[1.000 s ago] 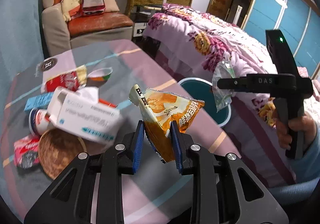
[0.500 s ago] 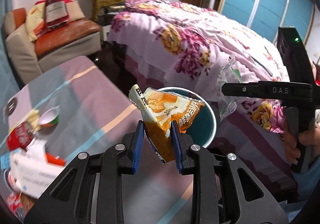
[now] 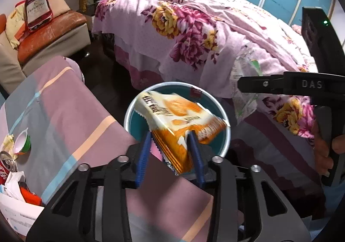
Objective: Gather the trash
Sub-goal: 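Lift both packets over the teal bin and open both tools, then move both open tools back toward the remaining trash on the table, then grasp the woven bowl rim with the left tool while the right tool grasps the white medicine box, then carry the woven bowl and white box over the teal bin and release both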
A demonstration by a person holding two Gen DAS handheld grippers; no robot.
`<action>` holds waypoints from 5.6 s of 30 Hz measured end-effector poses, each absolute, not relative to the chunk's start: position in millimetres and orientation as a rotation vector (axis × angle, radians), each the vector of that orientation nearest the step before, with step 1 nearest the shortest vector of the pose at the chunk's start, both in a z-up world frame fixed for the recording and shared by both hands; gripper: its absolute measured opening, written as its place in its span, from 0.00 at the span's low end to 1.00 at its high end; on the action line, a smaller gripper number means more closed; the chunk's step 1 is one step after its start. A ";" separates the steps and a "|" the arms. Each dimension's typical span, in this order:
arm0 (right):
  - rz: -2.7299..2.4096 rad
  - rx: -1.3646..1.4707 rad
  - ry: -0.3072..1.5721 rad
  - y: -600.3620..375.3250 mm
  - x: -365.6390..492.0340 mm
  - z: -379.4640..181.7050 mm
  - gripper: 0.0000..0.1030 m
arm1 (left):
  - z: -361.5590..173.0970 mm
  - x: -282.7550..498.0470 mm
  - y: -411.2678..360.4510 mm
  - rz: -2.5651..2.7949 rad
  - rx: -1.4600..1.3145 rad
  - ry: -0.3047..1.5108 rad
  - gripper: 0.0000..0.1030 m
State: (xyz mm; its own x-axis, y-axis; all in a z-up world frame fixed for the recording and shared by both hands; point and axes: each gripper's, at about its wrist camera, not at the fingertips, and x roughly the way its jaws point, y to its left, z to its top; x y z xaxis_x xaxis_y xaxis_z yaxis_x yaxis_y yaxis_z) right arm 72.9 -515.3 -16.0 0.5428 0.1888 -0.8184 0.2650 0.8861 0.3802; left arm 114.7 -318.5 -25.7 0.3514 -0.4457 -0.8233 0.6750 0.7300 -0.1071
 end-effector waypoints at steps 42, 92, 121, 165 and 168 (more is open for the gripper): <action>-0.050 0.372 1.130 -450.9 101.6 -24.0 0.76 | -17.3 127.1 -211.9 -0.568 0.060 0.997 0.92; 0.482 -0.456 1.229 -65.5 127.2 -38.0 0.82 | -57.0 44.3 117.8 -0.195 -0.249 1.012 0.92; 0.480 -0.190 1.232 -106.1 136.5 -27.0 0.64 | -69.9 44.4 104.8 -0.224 -0.325 1.066 0.76; 0.135 0.291 0.957 -396.2 85.9 21.0 0.63 | 18.1 102.6 -137.8 -0.380 0.085 0.922 0.06; 0.082 0.320 0.945 -426.6 81.1 22.6 0.63 | 16.2 111.9 -179.6 -0.446 0.115 0.927 0.06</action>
